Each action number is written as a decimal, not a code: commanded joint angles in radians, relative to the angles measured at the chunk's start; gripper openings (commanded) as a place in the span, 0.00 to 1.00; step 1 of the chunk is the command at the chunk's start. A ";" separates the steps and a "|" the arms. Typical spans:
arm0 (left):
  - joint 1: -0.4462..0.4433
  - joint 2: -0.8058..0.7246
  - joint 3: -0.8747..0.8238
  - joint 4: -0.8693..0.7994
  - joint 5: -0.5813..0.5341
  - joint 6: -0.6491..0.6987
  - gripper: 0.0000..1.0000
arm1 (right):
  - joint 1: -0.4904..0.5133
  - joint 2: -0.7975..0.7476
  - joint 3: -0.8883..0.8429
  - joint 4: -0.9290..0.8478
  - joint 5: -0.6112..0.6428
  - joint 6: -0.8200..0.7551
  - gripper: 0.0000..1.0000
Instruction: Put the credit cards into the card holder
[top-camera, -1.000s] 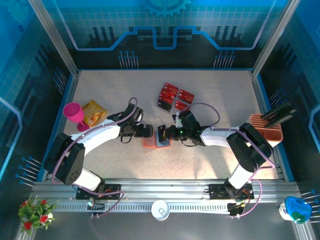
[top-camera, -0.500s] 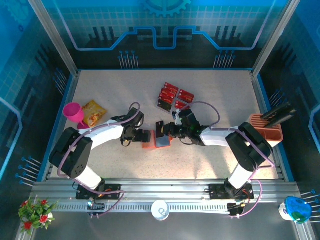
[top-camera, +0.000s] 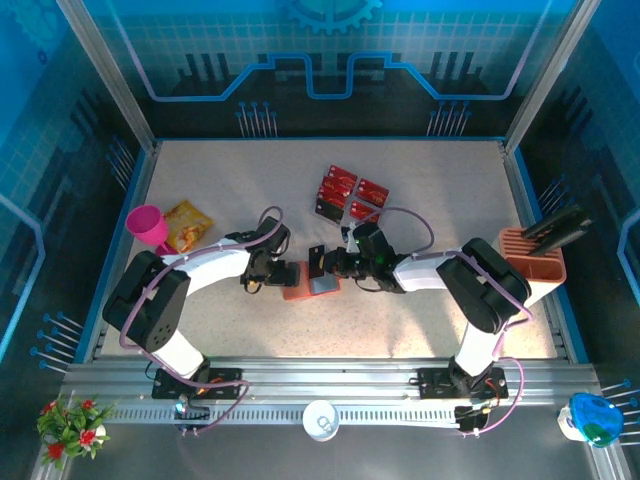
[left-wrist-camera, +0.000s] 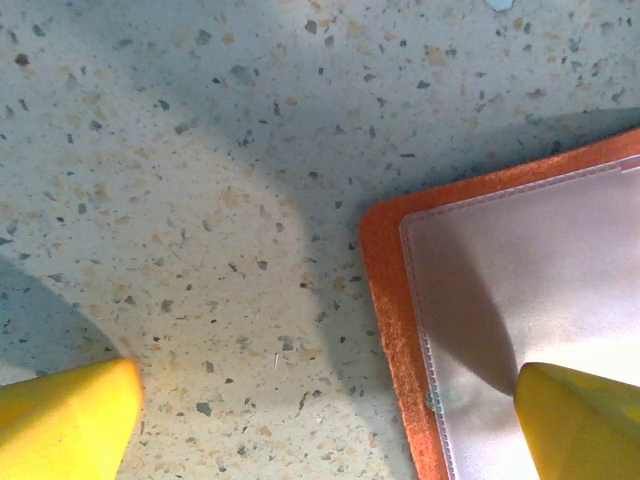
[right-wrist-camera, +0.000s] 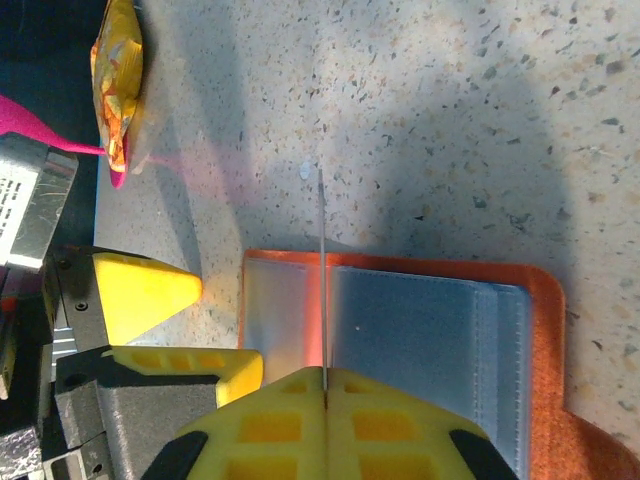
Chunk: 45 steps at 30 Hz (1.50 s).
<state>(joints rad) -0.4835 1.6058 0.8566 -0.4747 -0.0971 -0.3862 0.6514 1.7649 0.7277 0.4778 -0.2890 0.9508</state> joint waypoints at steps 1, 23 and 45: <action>-0.004 0.025 0.019 -0.029 -0.016 0.021 0.97 | 0.017 0.024 0.017 0.044 0.000 0.010 0.00; -0.003 0.045 0.028 -0.015 -0.001 0.032 0.97 | 0.030 0.059 -0.008 0.115 -0.033 0.054 0.00; -0.004 0.048 0.028 -0.012 0.000 0.037 0.97 | 0.034 0.072 -0.056 0.122 -0.038 0.052 0.00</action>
<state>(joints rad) -0.4847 1.6245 0.8730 -0.4908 -0.1001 -0.3676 0.6697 1.8168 0.6861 0.5945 -0.3191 0.9997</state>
